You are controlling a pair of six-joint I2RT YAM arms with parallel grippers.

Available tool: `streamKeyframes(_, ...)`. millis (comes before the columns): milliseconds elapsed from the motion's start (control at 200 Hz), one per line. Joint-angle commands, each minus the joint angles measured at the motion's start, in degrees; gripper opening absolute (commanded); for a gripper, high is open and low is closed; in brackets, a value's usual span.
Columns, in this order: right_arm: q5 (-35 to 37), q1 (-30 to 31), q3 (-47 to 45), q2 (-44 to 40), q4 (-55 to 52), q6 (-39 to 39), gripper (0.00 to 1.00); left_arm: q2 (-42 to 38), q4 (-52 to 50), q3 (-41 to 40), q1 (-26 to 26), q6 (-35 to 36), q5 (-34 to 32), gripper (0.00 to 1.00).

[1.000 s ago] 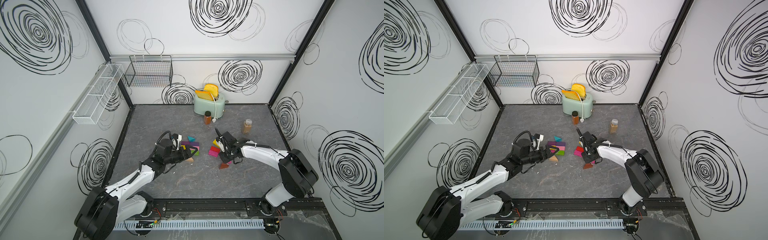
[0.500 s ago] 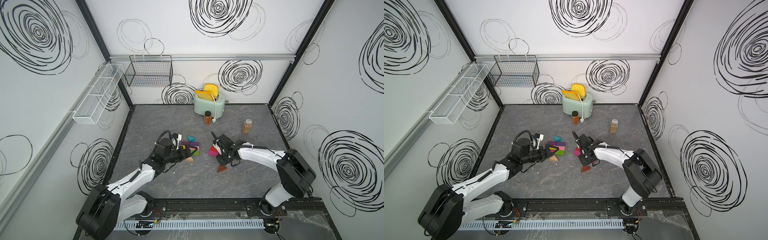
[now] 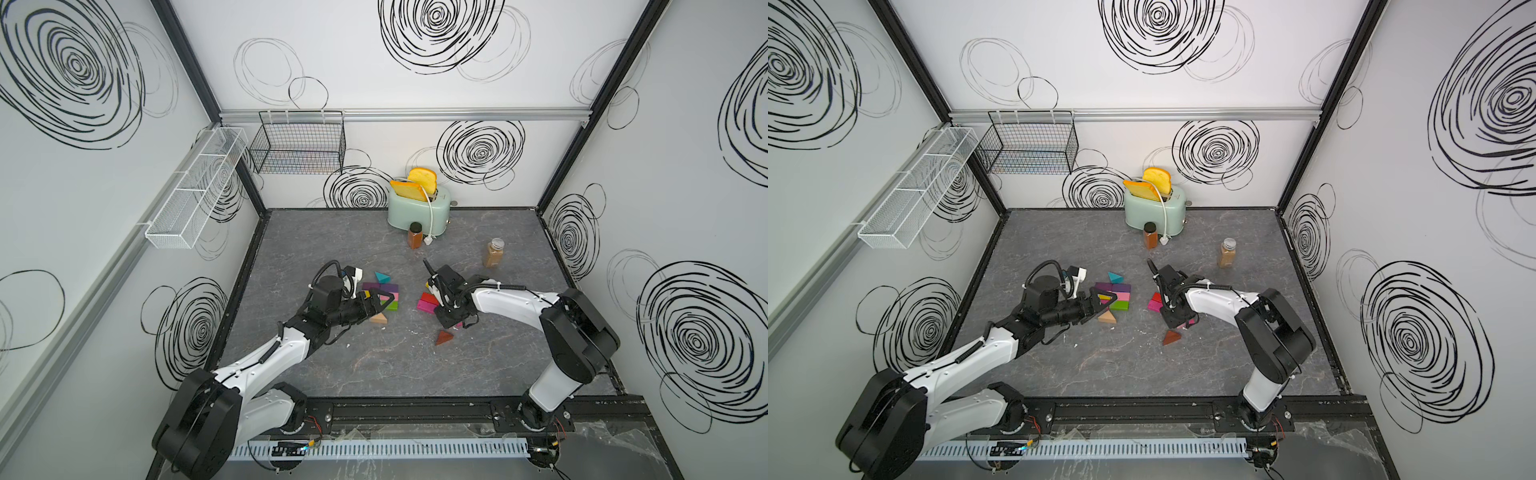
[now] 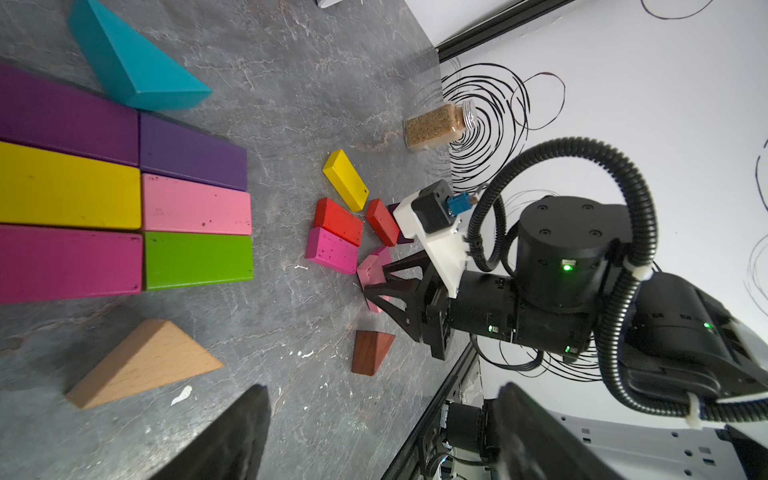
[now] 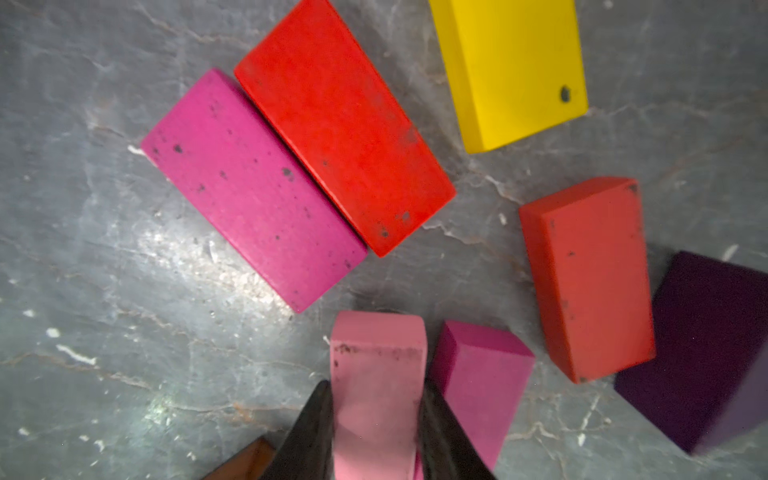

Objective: Assemble a piece of candy with building blocks
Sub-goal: Assemble the building block at the center of the board.

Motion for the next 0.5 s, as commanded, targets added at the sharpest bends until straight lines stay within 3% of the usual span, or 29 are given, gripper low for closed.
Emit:
streamKeyframes(0,2.7,0.0,1.7,0.0,-2.7,-1.6,0.4,0.3,2.1,1.5,0.6,1.2,0.8,0.9)
streamKeyframes(495,4.5,1.2,2.6,-4.1,-7.0,1.5,0.42,-0.2,2.3,1.3,0.5,1.1,0.7,0.9)
